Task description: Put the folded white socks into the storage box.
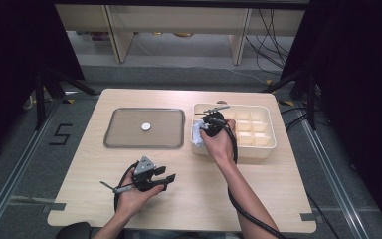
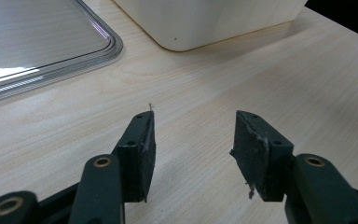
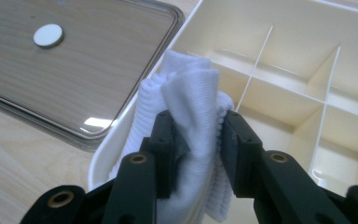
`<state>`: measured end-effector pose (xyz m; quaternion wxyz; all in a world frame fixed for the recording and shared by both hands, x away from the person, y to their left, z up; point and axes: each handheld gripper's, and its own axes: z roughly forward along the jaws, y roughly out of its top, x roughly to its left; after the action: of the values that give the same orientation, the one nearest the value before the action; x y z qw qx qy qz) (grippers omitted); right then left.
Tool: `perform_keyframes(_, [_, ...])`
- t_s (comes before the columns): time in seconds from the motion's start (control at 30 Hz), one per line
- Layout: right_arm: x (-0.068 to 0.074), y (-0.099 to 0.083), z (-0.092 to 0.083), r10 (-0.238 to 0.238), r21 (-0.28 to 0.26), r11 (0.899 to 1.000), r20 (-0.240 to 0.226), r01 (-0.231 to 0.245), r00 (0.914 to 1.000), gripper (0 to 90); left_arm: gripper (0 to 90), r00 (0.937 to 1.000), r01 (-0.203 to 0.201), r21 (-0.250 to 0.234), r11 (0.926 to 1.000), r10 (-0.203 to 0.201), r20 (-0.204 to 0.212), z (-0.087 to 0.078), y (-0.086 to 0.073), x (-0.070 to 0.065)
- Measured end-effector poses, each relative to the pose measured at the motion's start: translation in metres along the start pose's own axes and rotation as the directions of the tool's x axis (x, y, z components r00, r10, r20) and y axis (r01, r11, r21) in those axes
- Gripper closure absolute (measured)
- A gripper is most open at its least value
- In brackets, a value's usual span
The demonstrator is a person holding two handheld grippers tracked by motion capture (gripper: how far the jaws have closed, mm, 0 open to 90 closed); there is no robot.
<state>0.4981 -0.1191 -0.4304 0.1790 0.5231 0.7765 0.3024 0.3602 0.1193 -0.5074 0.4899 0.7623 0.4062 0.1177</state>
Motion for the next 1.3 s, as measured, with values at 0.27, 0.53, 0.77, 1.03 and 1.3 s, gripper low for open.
perform_keyframes(0.27, [0.002,0.001,0.004,0.001,0.020,1.000,0.010,-0.001,0.9999,68.5,48.2,1.0000,-0.002,0.003,1.0000,0.002,0.010,0.001,0.000,0.000])
perform_keyframes(0.53, [0.003,0.001,0.007,-0.020,0.031,0.999,0.028,0.019,0.9994,68.5,48.2,1.0000,-0.003,-0.001,1.0000,0.003,0.004,0.001,-0.001,0.000])
perform_keyframes(0.77, [0.006,0.002,0.010,-0.013,0.053,0.999,0.041,0.011,0.9991,68.6,48.2,1.0000,-0.004,0.000,1.0000,0.004,0.004,0.001,0.000,0.000])
perform_keyframes(1.03, [0.007,0.002,0.012,0.008,0.068,0.998,0.047,-0.011,0.9989,68.6,48.2,1.0000,-0.003,0.000,1.0000,0.003,0.006,0.002,0.000,0.000])
perform_keyframes(1.3, [0.009,0.003,0.015,0.008,0.084,0.996,0.061,-0.013,0.9981,68.6,48.2,1.0000,-0.003,0.000,1.0000,0.003,0.005,0.002,-0.001,-0.001])
